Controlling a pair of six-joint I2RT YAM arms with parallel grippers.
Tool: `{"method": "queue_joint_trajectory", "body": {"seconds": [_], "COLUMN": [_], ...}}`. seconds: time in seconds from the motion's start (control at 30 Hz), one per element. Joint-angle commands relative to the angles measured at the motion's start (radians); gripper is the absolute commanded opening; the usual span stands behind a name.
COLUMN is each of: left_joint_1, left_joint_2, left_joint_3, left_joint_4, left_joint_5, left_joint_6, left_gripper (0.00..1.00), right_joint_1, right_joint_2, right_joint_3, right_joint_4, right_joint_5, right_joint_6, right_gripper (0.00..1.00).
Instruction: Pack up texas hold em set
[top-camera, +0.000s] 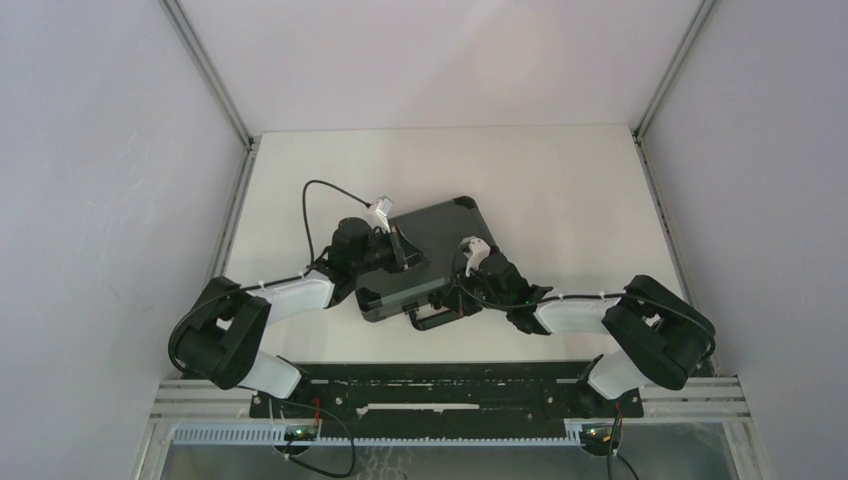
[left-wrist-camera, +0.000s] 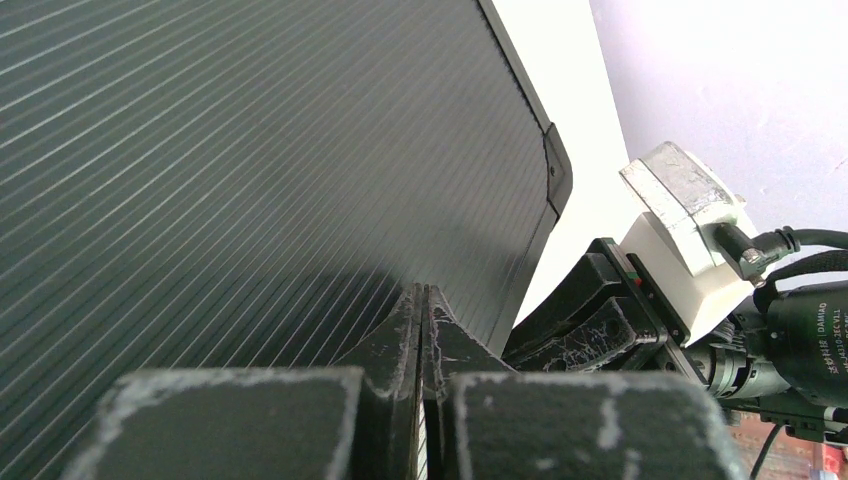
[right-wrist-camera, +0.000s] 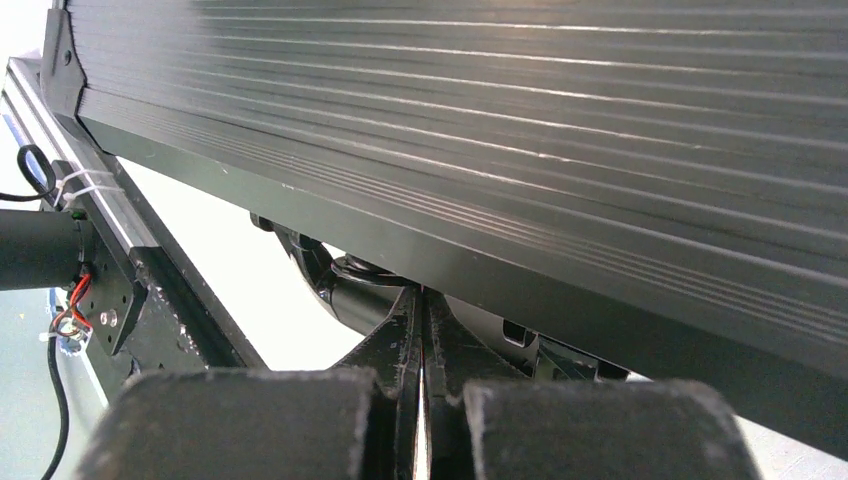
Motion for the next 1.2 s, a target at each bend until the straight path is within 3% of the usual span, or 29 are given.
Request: {"method": "queue_joint_trajectory", "body": {"seconds": [0.0, 0.23, 0.6, 0.77, 0.87, 0.9, 1.0, 1.1, 1.17], "left_joint_1": [0.0, -0.001, -0.014, -0.014, -0.016, -0.017, -0.027, -0.028, -0.028], "left_joint_2": [0.028, 0.005, -0.421, -0.491, -0.343, -0.265, 0.06, 0.493, 0.671], "left_joint_3": [-0.054, -0.061, -0.036, -0.04, -0.074, -0.112, -0.23, -0.321, -0.322], "left_joint_4": [-0.168, -0.134, -0.067, -0.006, -0.001, 0.075, 0.361, 0.903, 1.015], "left_joint_5": [-0.01, -0.011, -0.124, -0.098, -0.045, -0.004, 0.118, 0.217, 0.244], "left_joint_6": [0.048, 0.043, 0.048, 0.037, 0.001, -0.035, -0.204, -0.476, -0.55], "left_gripper": [0.0, 0.0, 0.0, 0.0, 0.0, 0.0, 0.0, 0.0, 0.0], "right_joint_1": [0.008, 0.015, 0.031, 0.022, 0.012, 0.009, -0.001, -0.005, -0.005], "right_joint_2": [0.008, 0.025, 0.036, 0.042, 0.042, 0.039, 0.028, 0.012, -0.002], "right_joint_3": [0.066, 0.094, 0.088, 0.086, 0.085, 0.082, 0.07, 0.056, 0.049], "right_joint_4": [0.085, 0.073, 0.048, 0.038, 0.04, 0.04, 0.041, 0.04, 0.031], "right_joint_5": [0.013, 0.015, 0.028, 0.019, 0.011, 0.012, 0.014, 0.015, 0.02], "right_joint_6": [-0.009, -0.018, -0.036, -0.045, -0.046, -0.048, -0.048, -0.045, -0.044], "right_gripper": [0.0, 0.0, 0.0, 0.0, 0.0, 0.0, 0.0, 0.0, 0.0]}}
